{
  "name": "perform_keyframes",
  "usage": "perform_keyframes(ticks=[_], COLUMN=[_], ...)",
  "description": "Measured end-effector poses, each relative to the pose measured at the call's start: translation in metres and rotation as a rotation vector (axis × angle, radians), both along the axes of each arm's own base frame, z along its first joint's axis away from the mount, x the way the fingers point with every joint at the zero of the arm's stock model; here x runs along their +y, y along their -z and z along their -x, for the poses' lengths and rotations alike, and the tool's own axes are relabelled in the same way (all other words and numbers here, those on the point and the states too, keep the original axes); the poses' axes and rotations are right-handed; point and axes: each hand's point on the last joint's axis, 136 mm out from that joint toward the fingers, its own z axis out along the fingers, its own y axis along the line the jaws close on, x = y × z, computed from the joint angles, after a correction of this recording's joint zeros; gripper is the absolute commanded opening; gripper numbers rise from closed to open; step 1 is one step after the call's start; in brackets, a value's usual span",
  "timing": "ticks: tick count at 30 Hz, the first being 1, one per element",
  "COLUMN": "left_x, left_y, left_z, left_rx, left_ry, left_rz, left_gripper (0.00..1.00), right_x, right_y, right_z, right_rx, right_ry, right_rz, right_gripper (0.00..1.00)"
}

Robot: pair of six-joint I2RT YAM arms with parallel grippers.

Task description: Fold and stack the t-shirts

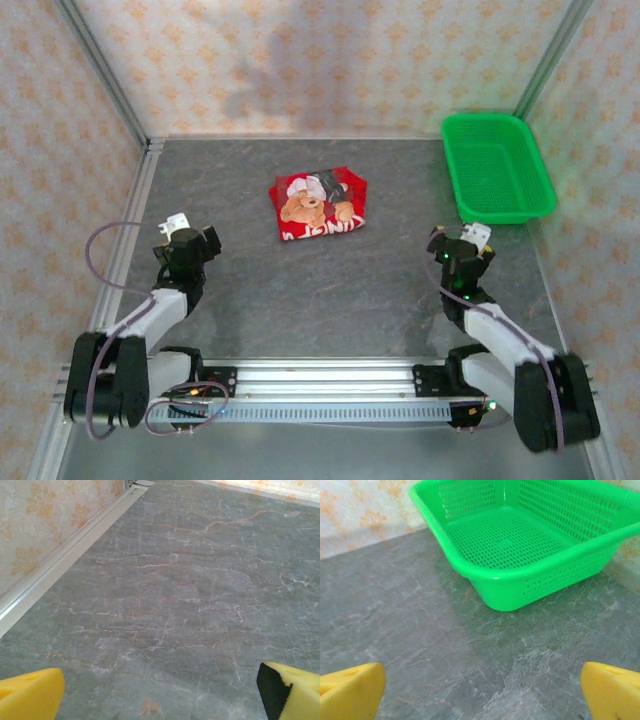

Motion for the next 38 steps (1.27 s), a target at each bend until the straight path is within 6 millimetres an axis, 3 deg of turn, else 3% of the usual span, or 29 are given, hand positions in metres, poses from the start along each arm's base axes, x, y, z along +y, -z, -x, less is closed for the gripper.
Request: perform_keyframes(ticks=[3, 6, 11, 15, 19, 38], left_x=[-0.002, -0.007, -0.026, -0.034, -0.034, -0.034], left_y=[0.013, 0.023, 0.033, 0.031, 0.027, 0.025], left_z=[-0.011, -0.024, -0.044, -0.048, -0.051, -0.052], left_rx=[0.019, 0.028, 0.034, 0.023, 0.005, -0.001], left_ry=[0.021, 0.063, 0.170, 0.210, 0.214, 0.219], left_rz=[-0.019, -0.029, -0.060, -0.072, -0.081, -0.086], left_gripper=[1.00, 1.00, 1.00, 1.00, 1.00, 1.00], right_x=[0.000, -0.006, -0.045, -0.034, -0.019, -0.004], right_y=[0.027, 0.037, 0.042, 0.043, 0.028, 0.035], right_z=[-0.010, -0.020, -0.030, -0.051, -0.068, -0.071], right_rx=[0.049, 0.056, -0.008, -0.001, -0.035, 0.008], right_ry=[-0.013, -0.015, 0.068, 0.004, -0.055, -0.149], right_rz=[0.049, 0.070, -0.005, -0.024, -0.025, -0.020], right_gripper=[1.00, 1.00, 0.99, 0.99, 0.99, 0.99])
